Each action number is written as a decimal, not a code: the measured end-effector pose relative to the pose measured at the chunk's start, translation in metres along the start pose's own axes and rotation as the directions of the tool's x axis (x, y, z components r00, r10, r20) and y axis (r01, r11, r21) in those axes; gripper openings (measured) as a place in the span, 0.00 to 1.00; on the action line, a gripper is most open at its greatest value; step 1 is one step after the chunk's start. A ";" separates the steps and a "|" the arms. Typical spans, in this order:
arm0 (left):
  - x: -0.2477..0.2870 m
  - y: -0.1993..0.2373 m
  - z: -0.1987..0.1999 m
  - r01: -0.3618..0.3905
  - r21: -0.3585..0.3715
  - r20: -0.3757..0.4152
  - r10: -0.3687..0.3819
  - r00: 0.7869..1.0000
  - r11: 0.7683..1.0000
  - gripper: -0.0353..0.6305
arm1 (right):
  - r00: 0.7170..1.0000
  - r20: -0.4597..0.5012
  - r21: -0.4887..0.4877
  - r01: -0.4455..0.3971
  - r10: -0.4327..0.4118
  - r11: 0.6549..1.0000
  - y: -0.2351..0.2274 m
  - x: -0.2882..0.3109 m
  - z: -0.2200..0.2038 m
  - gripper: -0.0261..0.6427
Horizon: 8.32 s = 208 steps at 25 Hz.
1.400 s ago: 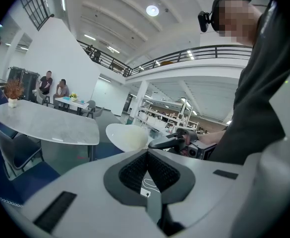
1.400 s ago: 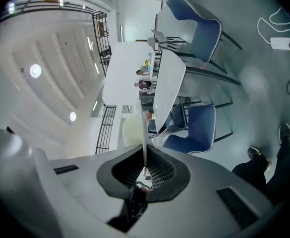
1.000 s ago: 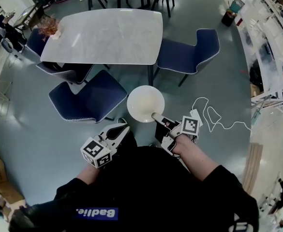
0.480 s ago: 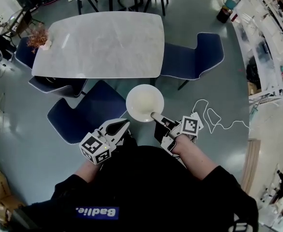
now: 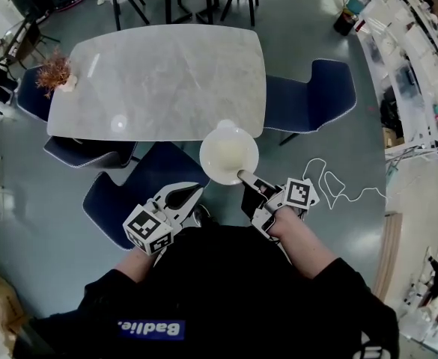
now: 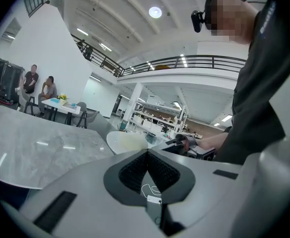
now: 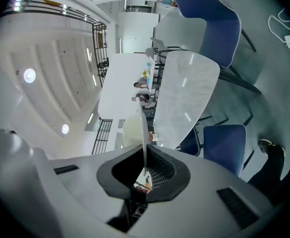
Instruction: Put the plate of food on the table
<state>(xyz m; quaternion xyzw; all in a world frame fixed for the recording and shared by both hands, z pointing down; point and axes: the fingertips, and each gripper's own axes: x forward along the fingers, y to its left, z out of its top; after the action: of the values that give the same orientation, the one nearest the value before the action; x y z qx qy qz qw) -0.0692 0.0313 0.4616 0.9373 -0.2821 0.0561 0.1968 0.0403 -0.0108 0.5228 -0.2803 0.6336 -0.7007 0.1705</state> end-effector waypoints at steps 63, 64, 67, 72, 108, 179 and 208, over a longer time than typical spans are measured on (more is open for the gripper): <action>0.073 0.110 0.068 -0.409 -0.214 0.072 0.432 0.899 0.887 0.06 | 0.960 -0.198 -0.011 0.198 -0.197 0.980 -0.135 0.334 0.209 0.07; 0.071 0.112 0.068 -0.412 -0.216 0.072 0.436 0.897 0.885 0.06 | 0.960 -0.194 -0.005 0.204 -0.201 0.979 -0.138 0.339 0.209 0.07; 0.065 0.115 0.068 -0.423 -0.221 0.070 0.447 0.892 0.879 0.06 | 0.960 -0.185 0.004 0.217 -0.212 0.976 -0.145 0.352 0.209 0.07; 0.059 0.118 0.063 -0.429 -0.234 0.061 0.454 0.889 0.872 0.06 | 0.951 -0.177 -0.007 0.257 -0.254 0.966 -0.158 0.364 0.211 0.07; 0.030 0.124 0.036 -0.458 -0.285 0.034 0.486 0.873 0.842 0.06 | 0.878 -0.151 -0.022 0.456 -0.454 0.890 -0.188 0.376 0.217 0.34; 0.031 0.042 0.056 -0.118 -0.035 0.102 0.121 0.987 0.992 0.06 | 0.917 -0.395 -0.711 -0.263 -0.061 0.652 0.045 0.102 0.006 0.10; 0.045 0.032 0.055 -0.079 -0.030 0.113 0.082 0.990 0.996 0.06 | 0.936 -0.350 -0.925 -0.340 -0.034 0.171 0.079 0.074 -0.012 0.06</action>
<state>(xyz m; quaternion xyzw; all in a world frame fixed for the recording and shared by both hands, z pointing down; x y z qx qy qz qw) -0.0496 -0.0383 0.4319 0.9242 -0.3314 0.0066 0.1897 -0.0339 -0.0563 0.4575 -0.1513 0.9748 -0.1473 -0.0722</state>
